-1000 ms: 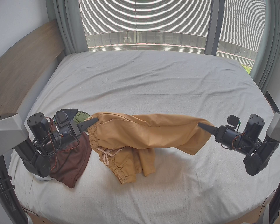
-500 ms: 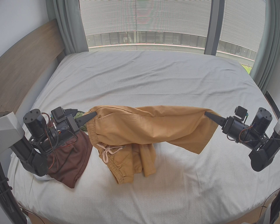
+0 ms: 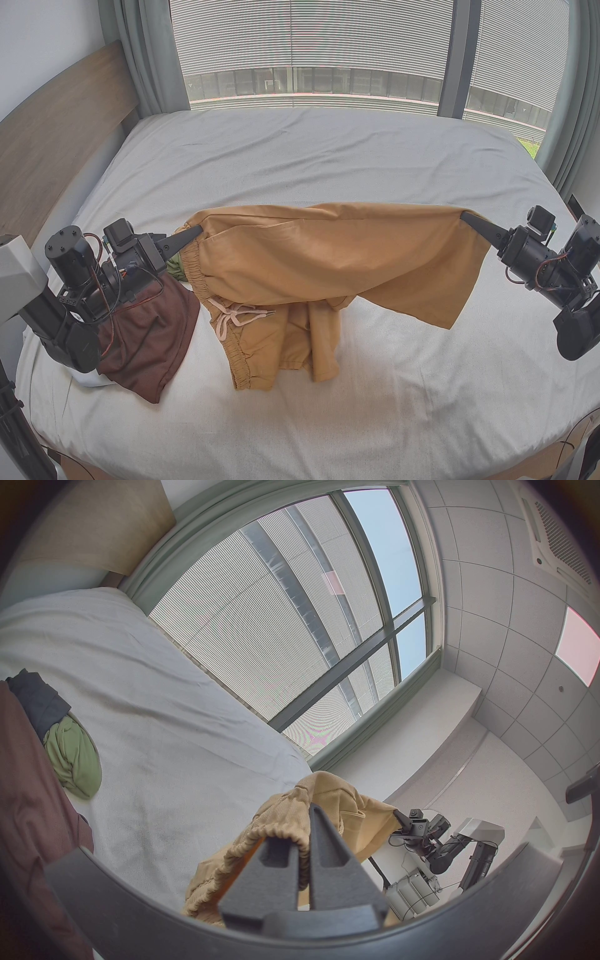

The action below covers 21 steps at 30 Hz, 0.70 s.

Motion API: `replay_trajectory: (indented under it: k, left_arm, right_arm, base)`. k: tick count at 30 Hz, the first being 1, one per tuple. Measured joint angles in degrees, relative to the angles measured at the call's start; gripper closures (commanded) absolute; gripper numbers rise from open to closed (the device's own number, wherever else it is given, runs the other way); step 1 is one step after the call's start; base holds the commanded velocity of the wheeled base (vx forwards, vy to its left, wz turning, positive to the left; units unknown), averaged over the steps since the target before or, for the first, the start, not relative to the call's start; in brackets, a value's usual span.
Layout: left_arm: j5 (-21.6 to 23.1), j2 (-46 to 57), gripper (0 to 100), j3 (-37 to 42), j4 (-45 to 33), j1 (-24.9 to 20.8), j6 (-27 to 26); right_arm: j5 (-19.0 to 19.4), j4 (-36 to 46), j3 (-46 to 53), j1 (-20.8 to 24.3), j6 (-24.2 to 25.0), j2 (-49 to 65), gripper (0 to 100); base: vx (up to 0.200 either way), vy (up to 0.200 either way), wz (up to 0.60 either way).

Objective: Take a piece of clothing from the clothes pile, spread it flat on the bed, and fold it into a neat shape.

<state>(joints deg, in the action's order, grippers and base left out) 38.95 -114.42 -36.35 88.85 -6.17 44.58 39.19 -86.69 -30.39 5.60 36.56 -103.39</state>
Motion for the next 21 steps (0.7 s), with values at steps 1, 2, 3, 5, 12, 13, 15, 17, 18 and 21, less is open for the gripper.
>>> replay_trajectory:
  k: [1,2,3,5,12,13,15,17,18,21]
  left_arm:
    - [-0.04,0.0,100,-0.16,-0.02,0.0,0.06]
    - [-0.06,0.01,100,-0.24,0.0,0.0,0.06]
    - [-0.11,0.0,100,-0.33,0.02,0.0,0.09]
    - [-0.15,-0.02,100,-0.44,0.0,0.06,0.06]
    - [-0.39,-0.4,100,-0.91,-0.02,0.13,0.06]
    - [-0.69,-0.44,100,-1.02,-0.02,0.17,0.11]
    - [-1.32,-0.55,100,-1.29,-0.06,0.24,0.24]
    - [-1.54,-0.71,100,-1.54,-0.06,0.28,0.24]
    - [-1.58,-0.77,100,-1.65,-0.06,0.33,0.22]
    - [-1.65,-0.96,100,-1.77,-0.06,0.39,0.22]
  right_arm:
    - [0.0,0.46,-0.01,-0.06,0.0,0.48,100]
    - [-0.02,0.77,-0.04,-0.06,0.0,0.9,100]
    - [0.0,1.18,-0.11,-0.11,0.02,1.4,100]
    - [0.0,2.19,-0.22,-0.22,0.02,2.43,100]
    - [0.02,3.97,-1.39,-2.16,0.0,4.83,100]
    - [0.02,4.04,-1.55,-2.54,0.0,4.99,100]
    - [0.05,4.28,-1.94,-3.29,0.02,5.21,100]
    - [0.07,4.72,-2.24,-3.93,0.06,5.38,100]
    - [0.07,4.83,-2.33,-4.12,0.09,5.42,100]
    - [0.05,5.05,-2.68,-4.91,0.09,5.49,100]
  base:
    - [0.0,0.0,0.0]
    - [0.0,0.0,0.0]
    - [0.0,0.0,0.0]
    - [0.0,0.0,0.0]
    - [0.0,0.0,0.0]
    - [0.0,0.0,0.0]
    - [0.0,0.0,0.0]
    - [0.0,0.0,0.0]
    - [0.0,0.0,0.0]
    - [0.0,0.0,0.0]
